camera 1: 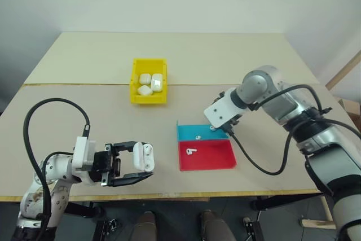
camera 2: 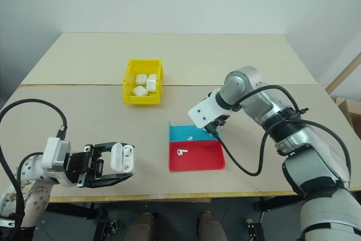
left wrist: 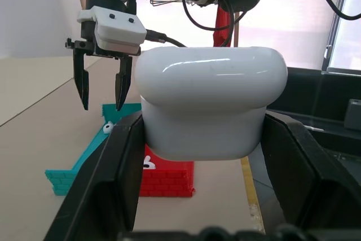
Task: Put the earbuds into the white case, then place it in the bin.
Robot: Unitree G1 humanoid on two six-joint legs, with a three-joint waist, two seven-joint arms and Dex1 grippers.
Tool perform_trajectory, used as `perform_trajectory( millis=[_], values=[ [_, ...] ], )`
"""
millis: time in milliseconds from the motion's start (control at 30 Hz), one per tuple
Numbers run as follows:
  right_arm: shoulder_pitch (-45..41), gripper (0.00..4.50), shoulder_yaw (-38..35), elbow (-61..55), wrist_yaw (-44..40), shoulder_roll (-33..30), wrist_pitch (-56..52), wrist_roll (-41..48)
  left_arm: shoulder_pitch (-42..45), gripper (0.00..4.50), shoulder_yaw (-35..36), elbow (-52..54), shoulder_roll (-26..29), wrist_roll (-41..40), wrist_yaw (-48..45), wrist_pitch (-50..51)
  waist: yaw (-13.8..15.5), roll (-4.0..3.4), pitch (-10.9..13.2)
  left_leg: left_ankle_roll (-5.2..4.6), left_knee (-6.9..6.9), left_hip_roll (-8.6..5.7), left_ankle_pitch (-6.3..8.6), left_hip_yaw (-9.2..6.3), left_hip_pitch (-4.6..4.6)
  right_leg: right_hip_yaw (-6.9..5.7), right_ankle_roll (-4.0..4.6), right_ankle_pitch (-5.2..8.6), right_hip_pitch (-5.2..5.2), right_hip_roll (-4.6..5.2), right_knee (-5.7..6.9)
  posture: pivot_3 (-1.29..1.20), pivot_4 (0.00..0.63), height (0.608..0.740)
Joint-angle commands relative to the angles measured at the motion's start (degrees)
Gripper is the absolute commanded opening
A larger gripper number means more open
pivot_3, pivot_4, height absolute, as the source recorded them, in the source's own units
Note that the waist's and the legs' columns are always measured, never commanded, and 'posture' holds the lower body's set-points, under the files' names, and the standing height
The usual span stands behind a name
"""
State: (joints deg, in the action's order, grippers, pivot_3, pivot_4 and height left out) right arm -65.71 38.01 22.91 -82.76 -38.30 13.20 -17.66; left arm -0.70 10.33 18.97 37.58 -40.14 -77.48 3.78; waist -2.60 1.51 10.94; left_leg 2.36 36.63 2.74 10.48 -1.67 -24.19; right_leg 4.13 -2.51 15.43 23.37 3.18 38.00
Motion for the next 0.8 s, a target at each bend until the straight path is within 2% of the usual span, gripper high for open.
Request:
perform_trajectory(
  millis=[33, 400, 800],
  values=[
    [-3.61, 2.64, 0.07, 2.53, -2.68, 0.88, 3.42, -1.91, 0.55, 2.81, -0.10, 1.57, -0.32, 0.37, 0.61, -1.44, 0.00, -0.02, 0.01, 0.00, 0.00, 0.00, 0.00, 0.00, 0.00, 0.00, 0.00, 0.00, 0.00, 0.00, 0.00, 0.00, 0.150, 0.740],
    [-6.48, 2.64, 0.94, 11.67, -6.71, 5.69, 4.53, -5.58, 0.03, 2.81, -0.33, 2.32, -0.77, 0.65, 0.88, -1.48, 0.01, -0.02, 0.01, 0.00, 0.00, 0.00, 0.00, 0.00, 0.01, -0.01, 0.02, -0.01, 0.00, 0.00, 0.03, 0.00, 0.150, 0.740],
    [-6.83, 2.64, 0.98, 18.68, -3.72, 9.20, 5.22, -9.42, 0.06, 2.81, -1.50, 2.39, -1.82, 1.86, 1.44, -2.07, 0.00, -0.03, 0.02, 0.00, 0.00, 0.00, 0.00, 0.00, 0.03, -0.01, 0.03, -0.01, -0.01, -0.01, 0.04, 0.00, 0.150, 0.740]
  ],
)
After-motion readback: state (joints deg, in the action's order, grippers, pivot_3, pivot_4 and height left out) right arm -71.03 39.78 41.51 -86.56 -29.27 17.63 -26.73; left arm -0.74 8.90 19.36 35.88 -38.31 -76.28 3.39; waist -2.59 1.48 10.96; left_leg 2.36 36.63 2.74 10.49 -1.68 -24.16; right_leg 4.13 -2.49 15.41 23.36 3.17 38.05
